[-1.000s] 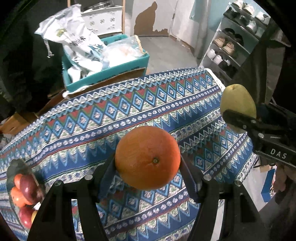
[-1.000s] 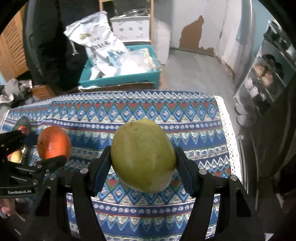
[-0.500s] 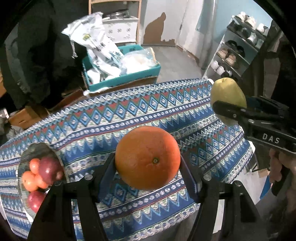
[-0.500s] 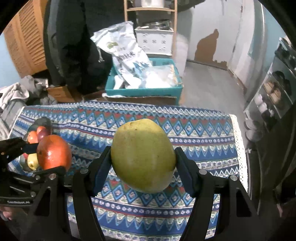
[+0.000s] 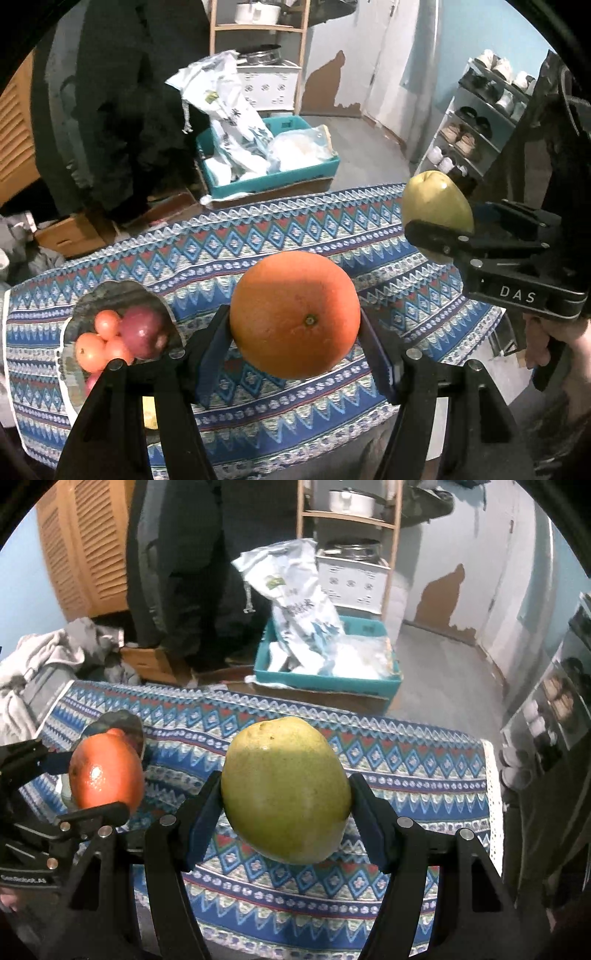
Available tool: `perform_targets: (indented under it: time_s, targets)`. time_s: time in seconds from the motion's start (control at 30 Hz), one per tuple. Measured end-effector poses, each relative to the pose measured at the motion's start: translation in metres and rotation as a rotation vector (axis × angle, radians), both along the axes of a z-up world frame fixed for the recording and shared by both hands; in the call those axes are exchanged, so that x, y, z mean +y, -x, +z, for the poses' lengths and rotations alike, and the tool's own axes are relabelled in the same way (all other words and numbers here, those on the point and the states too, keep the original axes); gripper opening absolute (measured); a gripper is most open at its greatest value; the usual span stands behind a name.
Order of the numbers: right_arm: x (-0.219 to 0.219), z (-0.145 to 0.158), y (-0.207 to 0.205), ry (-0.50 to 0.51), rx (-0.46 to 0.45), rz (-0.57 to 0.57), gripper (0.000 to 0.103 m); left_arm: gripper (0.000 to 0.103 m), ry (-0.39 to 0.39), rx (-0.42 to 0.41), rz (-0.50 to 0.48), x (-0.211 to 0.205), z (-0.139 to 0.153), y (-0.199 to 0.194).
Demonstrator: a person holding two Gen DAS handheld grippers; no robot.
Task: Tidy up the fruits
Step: 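Lift the orange with the left tool while the right tool carries the pear toward the plate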
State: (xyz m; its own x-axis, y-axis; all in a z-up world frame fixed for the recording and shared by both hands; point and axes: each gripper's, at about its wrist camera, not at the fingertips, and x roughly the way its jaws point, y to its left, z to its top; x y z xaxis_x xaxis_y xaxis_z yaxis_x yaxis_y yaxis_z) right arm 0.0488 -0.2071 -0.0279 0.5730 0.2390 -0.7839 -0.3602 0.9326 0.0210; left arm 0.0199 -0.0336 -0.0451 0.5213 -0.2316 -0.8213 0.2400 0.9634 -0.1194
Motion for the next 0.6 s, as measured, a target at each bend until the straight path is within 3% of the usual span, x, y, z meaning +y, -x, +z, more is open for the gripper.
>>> perform_targets:
  time_s: [0.6]
  targets:
    - [0.093,0.012,-0.006,-0.009,-0.010,0.118,0.068,0.069,0.020,-0.030,0.136,0.074,0.013,0.011]
